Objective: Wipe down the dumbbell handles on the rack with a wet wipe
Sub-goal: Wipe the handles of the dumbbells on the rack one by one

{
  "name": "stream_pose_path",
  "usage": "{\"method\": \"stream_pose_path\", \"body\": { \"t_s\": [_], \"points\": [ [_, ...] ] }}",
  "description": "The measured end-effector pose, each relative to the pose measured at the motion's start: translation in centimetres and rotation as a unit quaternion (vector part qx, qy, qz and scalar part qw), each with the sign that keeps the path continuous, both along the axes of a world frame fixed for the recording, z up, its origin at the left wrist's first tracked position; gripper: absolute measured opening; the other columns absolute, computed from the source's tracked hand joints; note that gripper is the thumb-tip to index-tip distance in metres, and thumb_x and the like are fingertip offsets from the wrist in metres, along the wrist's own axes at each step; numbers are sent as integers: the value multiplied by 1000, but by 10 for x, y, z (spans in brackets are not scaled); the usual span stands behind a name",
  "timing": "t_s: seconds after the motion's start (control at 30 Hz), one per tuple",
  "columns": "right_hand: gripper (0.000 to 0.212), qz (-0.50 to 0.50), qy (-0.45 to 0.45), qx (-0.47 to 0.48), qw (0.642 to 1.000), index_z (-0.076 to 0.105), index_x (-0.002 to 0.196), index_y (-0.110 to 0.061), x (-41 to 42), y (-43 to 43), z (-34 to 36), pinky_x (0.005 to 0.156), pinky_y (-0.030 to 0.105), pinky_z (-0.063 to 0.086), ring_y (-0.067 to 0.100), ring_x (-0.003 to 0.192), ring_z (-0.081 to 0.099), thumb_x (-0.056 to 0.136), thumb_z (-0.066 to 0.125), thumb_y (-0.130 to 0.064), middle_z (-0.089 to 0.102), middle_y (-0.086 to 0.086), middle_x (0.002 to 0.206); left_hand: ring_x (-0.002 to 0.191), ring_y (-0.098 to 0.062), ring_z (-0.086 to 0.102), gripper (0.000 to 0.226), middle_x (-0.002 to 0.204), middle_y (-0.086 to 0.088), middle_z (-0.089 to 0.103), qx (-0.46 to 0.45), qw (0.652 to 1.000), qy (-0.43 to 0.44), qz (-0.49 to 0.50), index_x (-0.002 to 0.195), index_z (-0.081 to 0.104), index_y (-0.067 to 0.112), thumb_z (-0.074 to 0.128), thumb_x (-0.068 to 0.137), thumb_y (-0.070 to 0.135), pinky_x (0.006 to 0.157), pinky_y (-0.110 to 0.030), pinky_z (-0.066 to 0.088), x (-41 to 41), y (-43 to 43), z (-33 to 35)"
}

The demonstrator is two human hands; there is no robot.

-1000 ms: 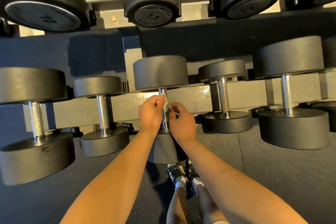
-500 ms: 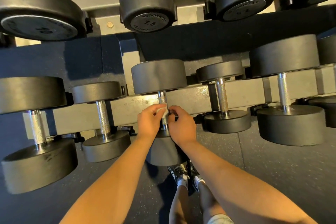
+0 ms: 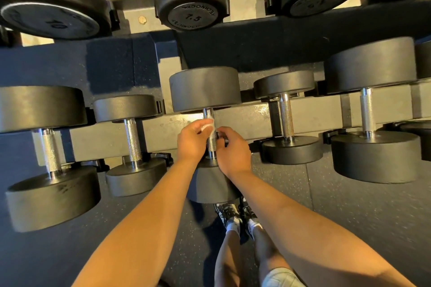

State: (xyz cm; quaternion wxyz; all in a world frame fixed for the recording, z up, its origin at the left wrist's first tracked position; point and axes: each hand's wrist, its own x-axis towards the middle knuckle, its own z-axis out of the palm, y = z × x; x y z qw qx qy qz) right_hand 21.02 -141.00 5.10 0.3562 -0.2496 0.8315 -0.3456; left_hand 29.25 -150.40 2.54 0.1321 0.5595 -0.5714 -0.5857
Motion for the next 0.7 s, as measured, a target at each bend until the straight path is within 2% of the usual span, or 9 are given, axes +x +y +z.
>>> {"method": "stream_pose_path", "body": {
  "t_s": [0.13,0.23,0.3,0.43,0.53,0.6,0.7],
  "points": [
    [22,3,3,5,1000,67,108,-22,1,2,-1,78,29,52,13,89,61,97,52,-11,68,-3,102,102,-12,70,22,102,6,76,41,998,-37,6,93,76,37,73,92,15,97,-31,55,8,18,5],
    [19,22,-4,19,1000,68,103,-18,-1,5,1,76,32,54,16,86,62,97,52,-10,67,0,96,93,-8,69,22,98,6,77,47,994,-98,-27,90,76,36,72,90,14,77,-14,52,9,23,13],
    [18,36,-13,25,999,69,106,-15,-4,8,2,79,31,54,17,91,63,97,54,-9,68,1,99,87,-5,68,19,97,8,77,54,988,-137,-53,93,78,32,71,90,15,69,-10,48,10,27,16],
    [20,74,-22,55,996,67,113,-14,-4,18,5,75,24,46,17,90,63,98,54,-11,70,3,101,82,-1,64,15,95,9,75,61,979,-176,-82,97,81,25,76,88,15,72,-13,47,12,29,25],
    [20,84,-35,48,995,65,115,-15,-7,25,8,76,23,45,18,91,63,99,53,-11,69,2,101,83,-2,63,14,98,7,75,60,984,-159,-52,100,80,23,76,89,16,66,-7,42,16,32,31],
    [18,80,-53,37,995,62,114,-17,-10,26,14,76,24,45,16,90,62,99,54,-12,67,0,101,85,-1,63,15,102,6,74,61,989,-131,-31,103,79,23,73,91,16,67,-5,42,21,39,35],
    [14,74,-83,14,994,57,112,-24,-12,23,22,73,21,44,10,88,60,100,56,-17,65,-5,100,96,-4,67,19,108,7,75,60,997,-41,-16,104,76,34,67,96,19,88,-17,52,21,50,41]
  ]
}}
